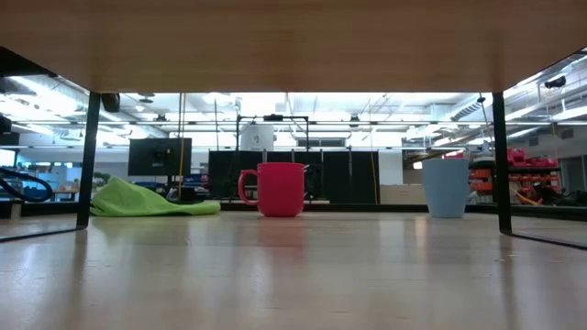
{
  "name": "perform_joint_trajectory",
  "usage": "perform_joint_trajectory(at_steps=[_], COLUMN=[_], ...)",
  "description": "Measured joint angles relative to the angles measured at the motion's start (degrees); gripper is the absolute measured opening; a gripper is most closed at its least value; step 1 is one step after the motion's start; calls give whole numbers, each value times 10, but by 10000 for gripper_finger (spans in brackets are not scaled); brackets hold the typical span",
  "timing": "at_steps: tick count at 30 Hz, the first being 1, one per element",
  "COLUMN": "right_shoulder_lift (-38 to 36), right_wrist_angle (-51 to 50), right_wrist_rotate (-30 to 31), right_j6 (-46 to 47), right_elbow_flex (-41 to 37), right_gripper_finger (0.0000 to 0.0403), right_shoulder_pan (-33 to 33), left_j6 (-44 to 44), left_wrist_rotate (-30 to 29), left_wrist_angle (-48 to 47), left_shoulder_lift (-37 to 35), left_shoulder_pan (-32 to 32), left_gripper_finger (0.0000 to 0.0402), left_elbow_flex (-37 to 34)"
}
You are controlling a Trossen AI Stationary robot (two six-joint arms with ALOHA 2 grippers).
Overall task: Stack small to large cups/mugs on shelf
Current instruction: Put the purple mug on the shelf
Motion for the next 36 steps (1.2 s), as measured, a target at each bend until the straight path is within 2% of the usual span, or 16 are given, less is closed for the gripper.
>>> perform_joint_trajectory(at_steps=[5,14,22,27,33,36], right_shoulder_lift=[0,0,0,0,0,-10], right_wrist_angle=[2,4,-7,-110,-280,-275], right_wrist_rotate=[0,-2,-7,-15,-37,-37], right_j6=[0,-13,-101,-161,-214,-239], right_elbow_flex=[0,1,12,84,222,269], right_gripper_finger=[83,14,12,12,12,12], right_shoulder_pan=[0,-13,-58,-85,-109,-123], left_j6=[-1,-1,-1,-1,-1,-1], left_wrist_rotate=[0,0,0,0,0,0], left_wrist_angle=[0,0,0,0,0,0], left_shoulder_lift=[0,0,0,0,0,0], left_shoulder_pan=[0,0,0,0,0,0], left_gripper_finger=[51,56,46,46,39,40], left_elbow_flex=[0,0,0,0,0,0])
